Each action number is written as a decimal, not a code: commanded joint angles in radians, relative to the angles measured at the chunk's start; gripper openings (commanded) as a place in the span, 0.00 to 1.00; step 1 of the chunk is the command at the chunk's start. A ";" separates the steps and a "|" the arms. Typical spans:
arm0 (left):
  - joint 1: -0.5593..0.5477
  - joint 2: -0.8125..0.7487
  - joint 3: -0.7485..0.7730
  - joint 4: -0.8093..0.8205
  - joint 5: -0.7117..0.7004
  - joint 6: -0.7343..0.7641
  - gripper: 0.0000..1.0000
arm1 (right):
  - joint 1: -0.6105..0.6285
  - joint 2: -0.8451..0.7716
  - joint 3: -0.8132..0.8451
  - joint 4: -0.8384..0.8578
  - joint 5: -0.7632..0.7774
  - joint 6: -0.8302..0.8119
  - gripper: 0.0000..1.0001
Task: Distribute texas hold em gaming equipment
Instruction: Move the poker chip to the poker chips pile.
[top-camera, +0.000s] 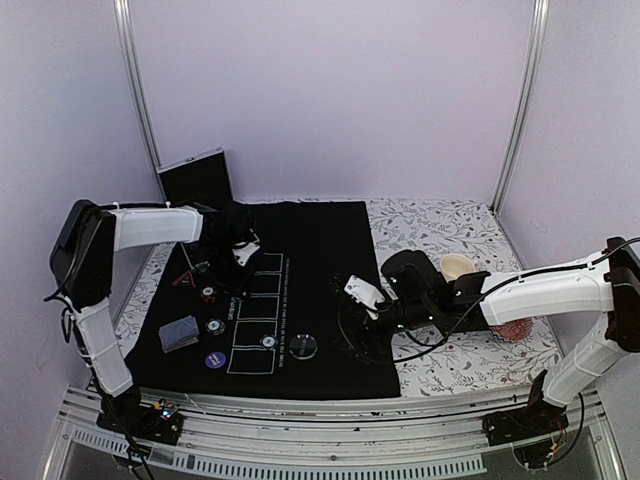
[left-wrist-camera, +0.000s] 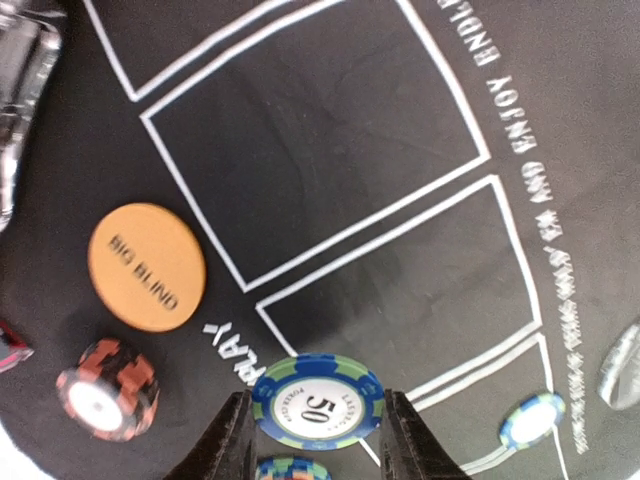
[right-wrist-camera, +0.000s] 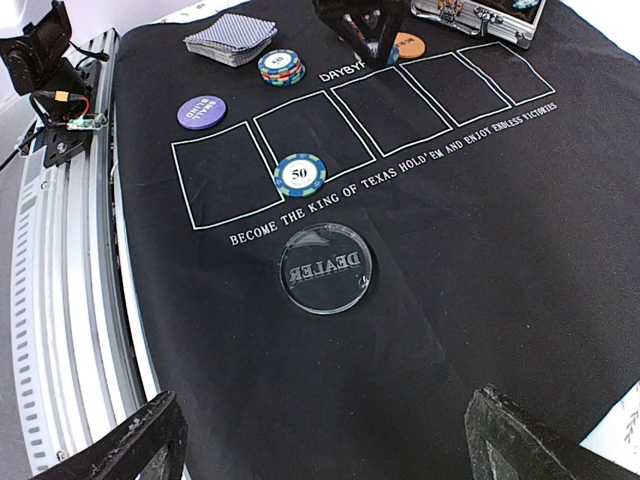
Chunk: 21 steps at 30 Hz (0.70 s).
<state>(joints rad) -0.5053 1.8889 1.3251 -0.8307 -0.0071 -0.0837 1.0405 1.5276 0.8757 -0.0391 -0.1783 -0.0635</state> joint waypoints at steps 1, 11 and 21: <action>-0.001 -0.099 -0.056 -0.033 0.020 -0.037 0.33 | 0.006 0.012 0.011 0.004 -0.009 0.004 0.99; -0.002 -0.232 -0.139 -0.163 -0.109 -0.121 0.35 | 0.006 0.059 0.057 0.015 -0.048 -0.022 0.99; 0.008 -0.248 -0.270 -0.160 -0.108 -0.196 0.34 | 0.005 0.063 0.084 -0.019 -0.072 -0.050 0.99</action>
<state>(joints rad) -0.5053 1.6619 1.1255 -0.9703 -0.0780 -0.2272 1.0405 1.5799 0.9230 -0.0452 -0.2245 -0.0944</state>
